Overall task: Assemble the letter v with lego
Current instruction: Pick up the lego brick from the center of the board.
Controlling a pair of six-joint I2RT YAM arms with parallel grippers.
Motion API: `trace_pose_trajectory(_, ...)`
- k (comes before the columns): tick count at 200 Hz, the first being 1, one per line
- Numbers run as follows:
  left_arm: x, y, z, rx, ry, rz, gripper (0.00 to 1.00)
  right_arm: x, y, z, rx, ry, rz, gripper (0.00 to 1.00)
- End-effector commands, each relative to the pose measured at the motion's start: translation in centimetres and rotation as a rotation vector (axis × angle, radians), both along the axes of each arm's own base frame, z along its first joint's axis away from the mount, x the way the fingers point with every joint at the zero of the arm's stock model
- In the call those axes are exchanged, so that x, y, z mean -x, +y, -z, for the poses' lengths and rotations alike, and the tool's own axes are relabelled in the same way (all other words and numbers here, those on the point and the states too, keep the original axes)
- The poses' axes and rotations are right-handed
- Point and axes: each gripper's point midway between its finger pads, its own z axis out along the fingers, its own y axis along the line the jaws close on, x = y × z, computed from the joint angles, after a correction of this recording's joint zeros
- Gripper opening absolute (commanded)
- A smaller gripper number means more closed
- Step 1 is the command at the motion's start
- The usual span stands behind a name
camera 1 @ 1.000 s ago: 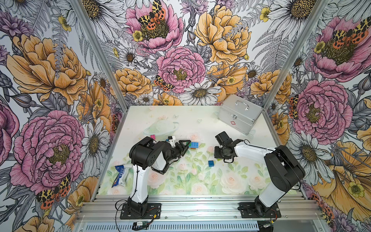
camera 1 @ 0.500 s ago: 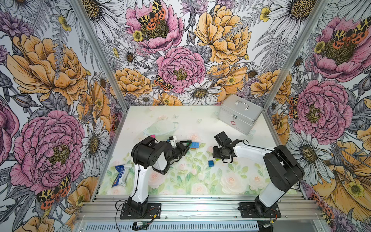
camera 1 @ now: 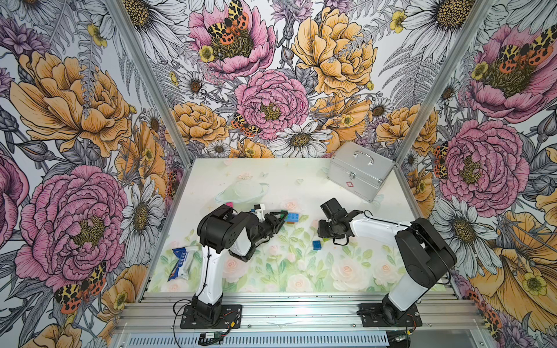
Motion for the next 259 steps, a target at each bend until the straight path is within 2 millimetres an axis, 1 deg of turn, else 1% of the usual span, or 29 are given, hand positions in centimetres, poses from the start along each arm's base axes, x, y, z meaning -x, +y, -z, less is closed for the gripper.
trace_pose_trajectory(1,-0.1,0.2,0.4,-0.046,-0.017,-0.021,0.37,2.3,-1.9,2.4,0.096,0.083,0.013,0.48)
trace_pose_trajectory(28,-0.1,0.3,0.1,-0.058,-0.026,-0.027,0.36,2.5,-2.2,2.3,0.136,0.081,0.014,0.42)
trace_pose_trajectory(56,0.0,0.4,-0.1,-0.068,-0.032,-0.029,0.36,2.2,-2.0,1.6,0.146,0.066,0.022,0.36)
trace_pose_trajectory(69,0.0,0.4,0.0,-0.073,-0.029,-0.029,0.35,1.8,-1.7,0.8,0.135,0.059,0.033,0.3)
trace_pose_trajectory(82,0.1,0.3,0.1,-0.074,-0.028,-0.03,0.35,1.3,-1.2,-0.1,0.132,0.043,0.035,0.28)
trace_pose_trajectory(106,0.2,0.4,0.3,-0.081,-0.026,-0.034,0.35,0.5,-1.2,-1.5,0.152,0.018,0.06,0.25)
trace_pose_trajectory(153,0.2,0.3,0.3,-0.076,-0.025,-0.026,0.34,-0.8,-0.5,-4.5,0.105,-0.037,0.122,0.19)
trace_pose_trajectory(176,0.1,0.3,0.3,-0.08,-0.025,-0.031,0.34,-1.6,0.8,-6.0,0.059,-0.057,0.145,0.18)
trace_pose_trajectory(192,0.1,0.2,0.3,-0.08,-0.026,-0.03,0.34,-2.3,2.2,-7.2,0.027,-0.079,0.145,0.16)
trace_pose_trajectory(206,0.2,0.1,0.2,-0.081,-0.028,-0.029,0.34,-2.9,3.3,-8.1,-0.002,-0.093,0.152,0.17)
trace_pose_trajectory(235,0.3,0.2,0.1,-0.089,-0.037,-0.038,0.34,-3.6,4.9,-9.4,-0.023,-0.098,0.162,0.15)
trace_pose_trajectory(259,0.3,0.2,0.4,-0.093,-0.032,-0.039,0.34,-4.1,6.3,-10.3,-0.043,-0.106,0.176,0.11)
